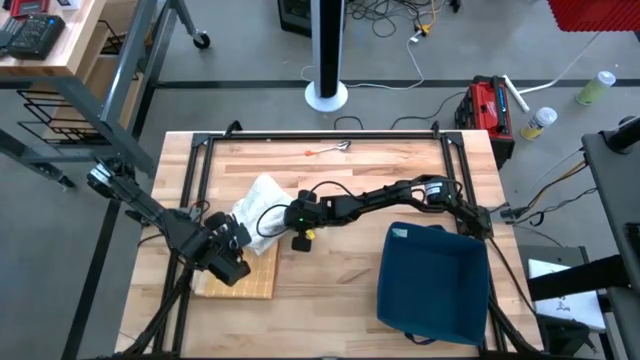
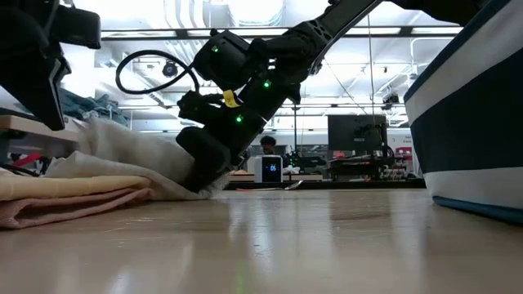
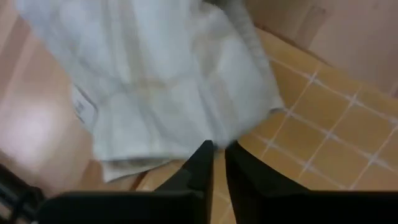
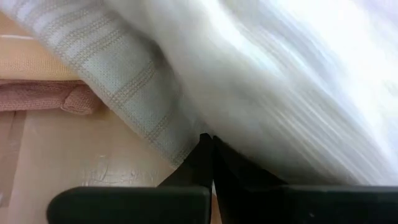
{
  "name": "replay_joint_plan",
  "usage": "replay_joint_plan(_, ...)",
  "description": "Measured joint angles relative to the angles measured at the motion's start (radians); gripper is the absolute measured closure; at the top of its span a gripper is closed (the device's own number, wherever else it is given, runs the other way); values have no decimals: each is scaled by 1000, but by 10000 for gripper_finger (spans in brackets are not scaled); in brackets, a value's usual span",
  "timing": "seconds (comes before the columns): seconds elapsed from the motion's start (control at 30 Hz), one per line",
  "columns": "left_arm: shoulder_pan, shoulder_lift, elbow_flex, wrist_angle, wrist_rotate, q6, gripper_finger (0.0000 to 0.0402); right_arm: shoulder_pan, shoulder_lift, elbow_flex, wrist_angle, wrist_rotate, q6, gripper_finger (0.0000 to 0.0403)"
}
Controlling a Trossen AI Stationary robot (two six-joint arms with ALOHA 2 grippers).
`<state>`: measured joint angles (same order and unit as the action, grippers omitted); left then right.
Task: Fold towel
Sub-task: Fold the white towel
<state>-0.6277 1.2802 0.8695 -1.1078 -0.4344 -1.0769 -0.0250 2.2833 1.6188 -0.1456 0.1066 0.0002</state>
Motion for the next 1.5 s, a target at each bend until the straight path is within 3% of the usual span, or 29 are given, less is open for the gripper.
replay_joint_plan(0.27,-1,13,-2,81,15,-74,298,0,0,0,1,1,0,403)
replay_joint_plan(0.4,-1,14,-38,244,-34,-57,272,0,0,0,2,1,-1,403)
replay_joint_plan(0.7,2,43,-155,413,-122,-151,259,0,0,0,2,0,-2,403)
replay_joint_plan(0.87,5,44,-185,482,-283,-160,267,0,0,0,3,0,-4,403)
replay_joint_plan(1.07,23,75,-217,507,-327,-160,289,0,0,0,5,0,-4,403)
replay_joint_plan(1.2,23,95,-227,549,-397,-145,372,0,0,0,3,0,-1,403)
replay_joint_plan(1.33,21,94,-190,491,-361,-98,396,0,0,0,0,0,-1,403)
replay_joint_plan(1.5,11,88,-86,256,-246,-89,400,0,0,0,-1,0,6,403)
